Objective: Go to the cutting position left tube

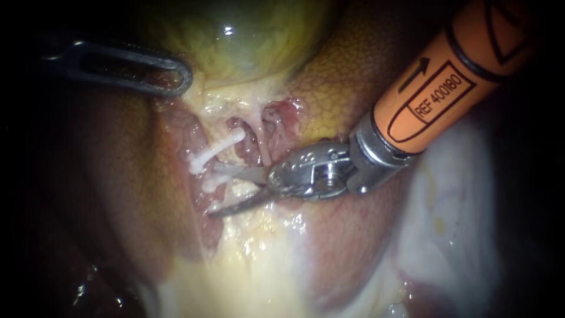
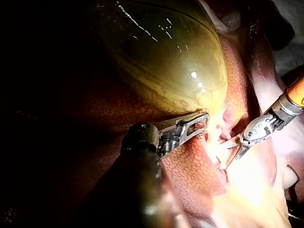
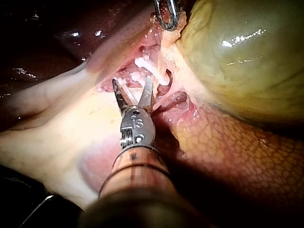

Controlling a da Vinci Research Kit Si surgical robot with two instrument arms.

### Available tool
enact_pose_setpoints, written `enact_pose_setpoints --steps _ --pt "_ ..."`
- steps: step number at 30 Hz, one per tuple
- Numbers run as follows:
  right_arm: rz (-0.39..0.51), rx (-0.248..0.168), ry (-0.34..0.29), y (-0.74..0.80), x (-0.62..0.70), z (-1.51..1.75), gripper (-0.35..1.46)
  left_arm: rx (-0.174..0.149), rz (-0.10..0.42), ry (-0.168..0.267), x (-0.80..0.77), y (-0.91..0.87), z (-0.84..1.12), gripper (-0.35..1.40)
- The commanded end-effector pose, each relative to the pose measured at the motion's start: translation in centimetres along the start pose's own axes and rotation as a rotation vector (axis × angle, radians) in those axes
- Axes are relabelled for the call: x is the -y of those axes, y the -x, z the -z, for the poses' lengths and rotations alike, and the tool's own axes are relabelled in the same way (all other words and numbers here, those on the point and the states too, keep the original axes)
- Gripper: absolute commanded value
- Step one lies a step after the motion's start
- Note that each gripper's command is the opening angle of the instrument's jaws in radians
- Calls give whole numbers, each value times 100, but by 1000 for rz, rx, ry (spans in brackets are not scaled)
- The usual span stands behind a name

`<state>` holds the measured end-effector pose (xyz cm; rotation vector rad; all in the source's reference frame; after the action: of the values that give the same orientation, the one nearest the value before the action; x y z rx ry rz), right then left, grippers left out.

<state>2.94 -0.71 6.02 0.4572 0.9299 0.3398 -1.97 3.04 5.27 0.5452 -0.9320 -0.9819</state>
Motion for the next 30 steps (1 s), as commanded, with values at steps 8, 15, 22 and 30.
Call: enact_pose_setpoints --steps 8,15,22,30 --pt "0 2 -9 -4 6 1 104 1 6 0 0 0 0 -35" --pt "-2 -27 -50 -19 23 12 106 1 6 0 0 0 0 -35" --pt "4 -53 -94 -33 42 26 106 1 6 0 0 0 0 -35" --pt "8 -70 -126 -37 47 53 107 1 6 0 0 0 0 -35"
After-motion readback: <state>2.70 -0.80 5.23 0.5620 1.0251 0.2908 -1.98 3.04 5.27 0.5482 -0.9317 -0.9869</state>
